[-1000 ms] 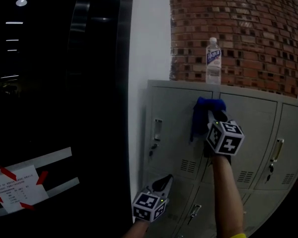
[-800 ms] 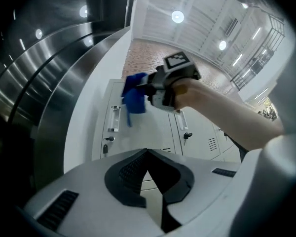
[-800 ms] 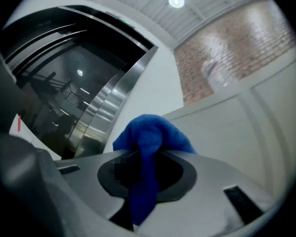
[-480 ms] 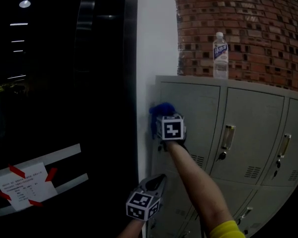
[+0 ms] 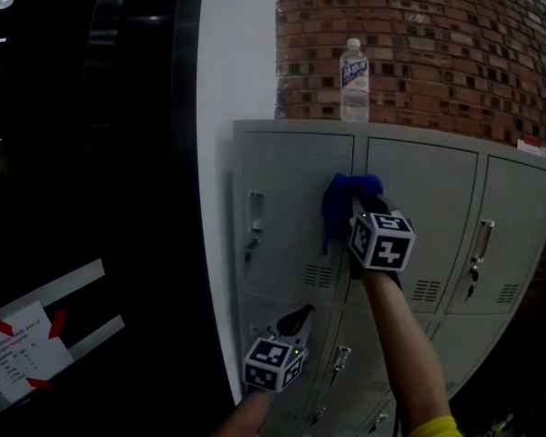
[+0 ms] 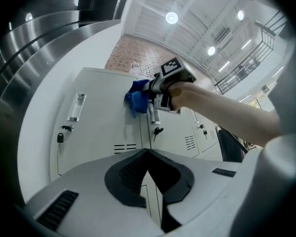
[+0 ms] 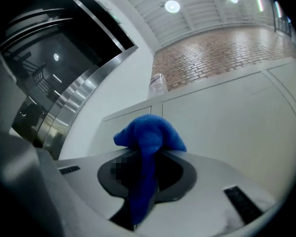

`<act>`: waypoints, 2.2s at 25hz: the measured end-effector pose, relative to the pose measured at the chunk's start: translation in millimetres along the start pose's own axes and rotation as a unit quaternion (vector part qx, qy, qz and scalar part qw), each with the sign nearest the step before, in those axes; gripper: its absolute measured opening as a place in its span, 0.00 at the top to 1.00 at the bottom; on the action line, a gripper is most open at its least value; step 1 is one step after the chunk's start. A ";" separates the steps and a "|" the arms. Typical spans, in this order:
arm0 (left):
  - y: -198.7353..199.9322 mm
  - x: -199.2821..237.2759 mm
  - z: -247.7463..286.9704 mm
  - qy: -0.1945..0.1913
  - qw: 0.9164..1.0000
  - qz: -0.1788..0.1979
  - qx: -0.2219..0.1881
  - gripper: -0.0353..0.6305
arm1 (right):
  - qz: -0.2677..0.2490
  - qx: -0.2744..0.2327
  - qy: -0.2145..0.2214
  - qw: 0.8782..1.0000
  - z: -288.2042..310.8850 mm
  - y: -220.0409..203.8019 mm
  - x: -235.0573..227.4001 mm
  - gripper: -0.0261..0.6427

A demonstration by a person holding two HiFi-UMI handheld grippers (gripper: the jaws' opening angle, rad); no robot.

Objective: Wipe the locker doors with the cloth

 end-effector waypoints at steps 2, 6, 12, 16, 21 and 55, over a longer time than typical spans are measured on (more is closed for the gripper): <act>-3.7 -8.1 0.0 -0.010 1.000 -0.001 0.004 0.94 | 0.011 -0.008 0.000 1.000 -3.3 -1.5 4.6 0.85; -8.9 10.3 -16.6 0.013 1.000 -0.005 0.005 0.94 | 0.011 0.001 0.121 0.993 5.5 -15.9 101.0 0.85; -6.1 51.0 -64.0 0.078 0.997 0.002 0.013 0.94 | -0.019 0.100 0.172 0.980 83.1 -94.9 226.5 0.85; -6.9 71.9 -79.9 0.102 0.995 0.000 0.011 0.94 | -0.027 0.104 0.156 0.982 98.1 -104.2 223.0 0.85; -0.9 67.4 -44.1 0.084 0.996 -0.005 -0.005 0.94 | -0.039 0.081 0.115 0.989 72.2 -96.8 162.9 0.85; -32.6 80.2 -62.3 0.111 0.994 -0.019 0.012 0.94 | 0.043 0.115 0.085 0.989 -24.5 -213.3 113.6 0.85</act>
Point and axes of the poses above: the fingertips, and each gripper's own axes: z forward along the fingers, x to its left, y out of its top, the point moved 4 cm from there along -z, backward along the fingers, and after that the axes turned 4 degrees about -x, right-handed, at the moved point
